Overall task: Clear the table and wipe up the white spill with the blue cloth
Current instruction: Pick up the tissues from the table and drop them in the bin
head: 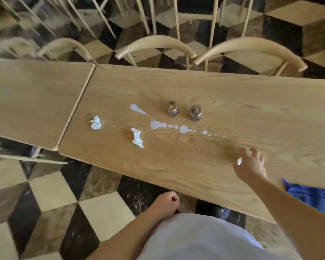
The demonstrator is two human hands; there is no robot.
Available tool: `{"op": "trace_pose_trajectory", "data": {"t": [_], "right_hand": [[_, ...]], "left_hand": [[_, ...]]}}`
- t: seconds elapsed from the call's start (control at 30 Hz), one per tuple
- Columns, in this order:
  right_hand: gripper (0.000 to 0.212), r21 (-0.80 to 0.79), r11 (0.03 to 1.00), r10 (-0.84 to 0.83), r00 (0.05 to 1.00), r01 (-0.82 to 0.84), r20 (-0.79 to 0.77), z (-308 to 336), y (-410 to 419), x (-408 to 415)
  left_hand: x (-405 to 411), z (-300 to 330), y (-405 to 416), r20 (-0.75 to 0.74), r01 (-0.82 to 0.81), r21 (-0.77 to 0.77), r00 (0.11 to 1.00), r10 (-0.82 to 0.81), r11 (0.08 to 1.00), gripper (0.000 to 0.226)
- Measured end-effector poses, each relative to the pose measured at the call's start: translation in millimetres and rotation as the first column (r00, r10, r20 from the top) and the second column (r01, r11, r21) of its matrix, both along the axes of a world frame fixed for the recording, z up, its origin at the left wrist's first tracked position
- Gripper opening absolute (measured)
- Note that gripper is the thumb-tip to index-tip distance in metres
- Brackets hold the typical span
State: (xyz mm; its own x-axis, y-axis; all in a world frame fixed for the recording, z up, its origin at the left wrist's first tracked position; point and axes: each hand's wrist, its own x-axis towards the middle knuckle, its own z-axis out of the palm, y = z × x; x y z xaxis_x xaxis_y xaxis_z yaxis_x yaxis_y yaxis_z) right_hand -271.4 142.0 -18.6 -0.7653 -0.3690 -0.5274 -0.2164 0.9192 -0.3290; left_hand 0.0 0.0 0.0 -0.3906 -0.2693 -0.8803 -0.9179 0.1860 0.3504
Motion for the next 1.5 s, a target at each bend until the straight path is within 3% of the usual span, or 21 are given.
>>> {"op": "trace_pose_trajectory", "data": {"t": [0.17, 0.27, 0.37, 0.5, 0.57, 0.73, 0.83, 0.9, 1.0, 1.1, 1.17, 1.27, 1.43, 1.5], "right_hand": [[0.041, 0.079, 0.981, -0.179, 0.984, 0.178, 0.006, -22, -16, 23], [0.031, 0.085, 0.964, -0.259, 0.962, 0.251, 0.092, -22, -32, 61], [0.028, 0.096, 0.968, -0.243, 0.962, 0.232, 0.125, -23, -46, 101], [0.023, 0.111, 0.943, -0.332, 0.913, 0.314, 0.236, -13, -79, 149], [0.020, 0.146, 0.933, -0.359, 0.890, 0.330, 0.282, -14, -97, 167], [0.015, 0.192, 0.949, -0.310, 0.840, 0.248, 0.445, -3, -136, 182], [0.019, 0.156, 0.932, -0.360, 0.785, 0.327, 0.503, -4, -141, 173], [0.020, 0.138, 0.905, -0.414, 0.756, 0.403, 0.507, -15, -134, 166], [0.020, 0.132, 0.864, -0.478, 0.708, 0.486, 0.520, -12, -134, 159], [0.020, 0.183, 0.829, -0.533, 0.649, 0.528, 0.543, -11, -136, 156], [0.021, 0.208, 0.830, -0.536, 0.635, 0.518, 0.557, -11, -136, 155], [0.023, 0.222, 0.817, -0.553, 0.610, 0.533, 0.568, -15, -140, 158], [0.022, 0.206, 0.819, -0.538, 0.592, 0.536, 0.599, -12, -154, 162], [0.019, 0.187, 0.830, -0.521, 0.612, 0.526, 0.595, -8, -162, 161]], "left_hand": [[27, -16, -92, 0.082, -0.337, 0.005, 0.938, 0.336, 0.941, 0.022], [41, -29, -158, 0.078, -0.483, -0.039, 0.872, 0.484, 0.875, 0.019], [43, -35, -214, 0.019, -0.483, -0.125, 0.872, 0.488, 0.867, 0.016], [32, -32, -269, -0.057, -0.228, -0.312, 0.973, 0.222, 0.922, 0.041], [25, -35, -285, -0.111, -0.079, -0.459, 0.993, 0.031, 0.885, 0.063], [-2, -50, -307, -0.122, 0.260, -0.585, 0.908, -0.400, 0.768, 0.102], [-15, -57, -305, -0.130, 0.333, -0.614, 0.852, -0.507, 0.716, 0.097], [-19, -66, -302, -0.186, 0.291, -0.586, 0.860, -0.476, 0.756, 0.075], [-21, -71, -304, -0.334, 0.136, -0.438, 0.893, -0.301, 0.889, 0.038], [-20, -64, -316, -0.398, -0.070, -0.281, 0.916, -0.049, 0.957, 0.036], [-16, -56, -333, -0.404, -0.192, -0.355, 0.914, 0.036, 0.915, 0.040], [-1, -49, -374, -0.421, -0.363, -0.516, 0.896, 0.139, 0.776, 0.033], [35, -45, -442, -0.386, -0.371, -0.741, 0.917, 0.097, 0.560, 0.022], [46, -49, -460, -0.321, -0.346, -0.781, 0.936, 0.141, 0.520, 0.035]]}}
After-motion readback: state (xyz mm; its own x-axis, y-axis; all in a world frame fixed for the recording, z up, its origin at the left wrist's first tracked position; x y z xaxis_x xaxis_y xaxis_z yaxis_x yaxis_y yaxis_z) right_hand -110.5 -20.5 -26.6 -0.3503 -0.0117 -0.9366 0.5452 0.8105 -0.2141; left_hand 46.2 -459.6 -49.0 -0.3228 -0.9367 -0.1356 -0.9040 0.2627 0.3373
